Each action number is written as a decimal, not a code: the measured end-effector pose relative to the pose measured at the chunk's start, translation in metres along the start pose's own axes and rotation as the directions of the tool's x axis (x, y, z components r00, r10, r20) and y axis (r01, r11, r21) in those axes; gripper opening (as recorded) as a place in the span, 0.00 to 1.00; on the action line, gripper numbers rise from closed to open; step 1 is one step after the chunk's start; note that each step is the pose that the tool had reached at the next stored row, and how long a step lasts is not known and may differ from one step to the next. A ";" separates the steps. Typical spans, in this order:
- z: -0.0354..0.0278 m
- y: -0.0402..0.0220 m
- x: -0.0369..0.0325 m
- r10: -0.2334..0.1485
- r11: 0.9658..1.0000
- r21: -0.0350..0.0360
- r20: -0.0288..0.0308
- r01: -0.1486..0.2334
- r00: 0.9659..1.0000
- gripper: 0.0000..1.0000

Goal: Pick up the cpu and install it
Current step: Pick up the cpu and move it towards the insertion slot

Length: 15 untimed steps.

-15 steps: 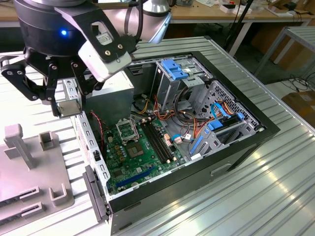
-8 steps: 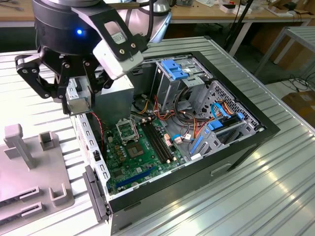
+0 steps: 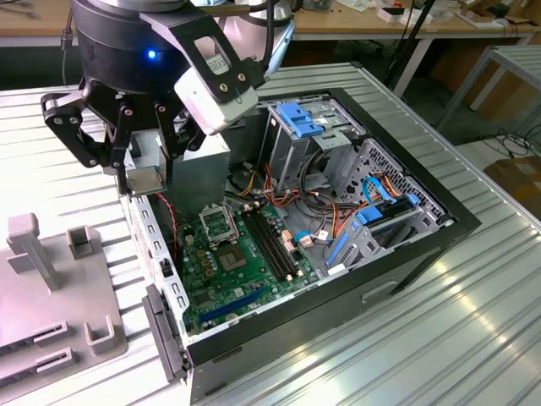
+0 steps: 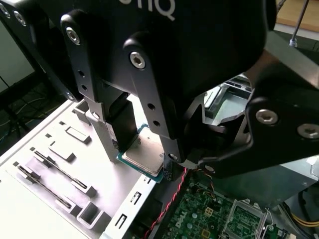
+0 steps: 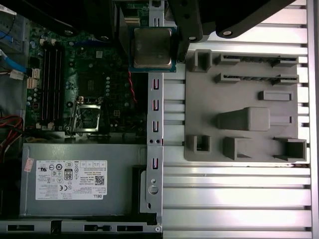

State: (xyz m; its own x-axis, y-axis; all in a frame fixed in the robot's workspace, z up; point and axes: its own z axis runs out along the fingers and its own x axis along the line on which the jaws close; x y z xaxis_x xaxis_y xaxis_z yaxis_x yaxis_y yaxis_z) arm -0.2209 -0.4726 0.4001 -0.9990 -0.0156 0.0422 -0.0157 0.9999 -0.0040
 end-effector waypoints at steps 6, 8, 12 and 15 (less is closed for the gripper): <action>0.0001 0.0000 -0.0008 0.000 1.000 0.000 0.000 0.000 1.000 0.47; 0.0001 0.0000 -0.0032 0.000 1.000 0.001 0.000 0.000 1.000 0.47; 0.0011 -0.0002 -0.0134 0.000 1.000 0.001 0.000 0.000 1.000 0.47; 0.0050 -0.0003 -0.0153 0.000 1.000 0.001 0.004 0.000 1.000 0.47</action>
State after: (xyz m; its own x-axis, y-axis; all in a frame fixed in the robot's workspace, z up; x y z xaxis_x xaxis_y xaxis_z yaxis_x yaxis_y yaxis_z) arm -0.2058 -0.4726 0.3944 -0.9991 -0.0156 0.0382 -0.0158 0.9999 -0.0052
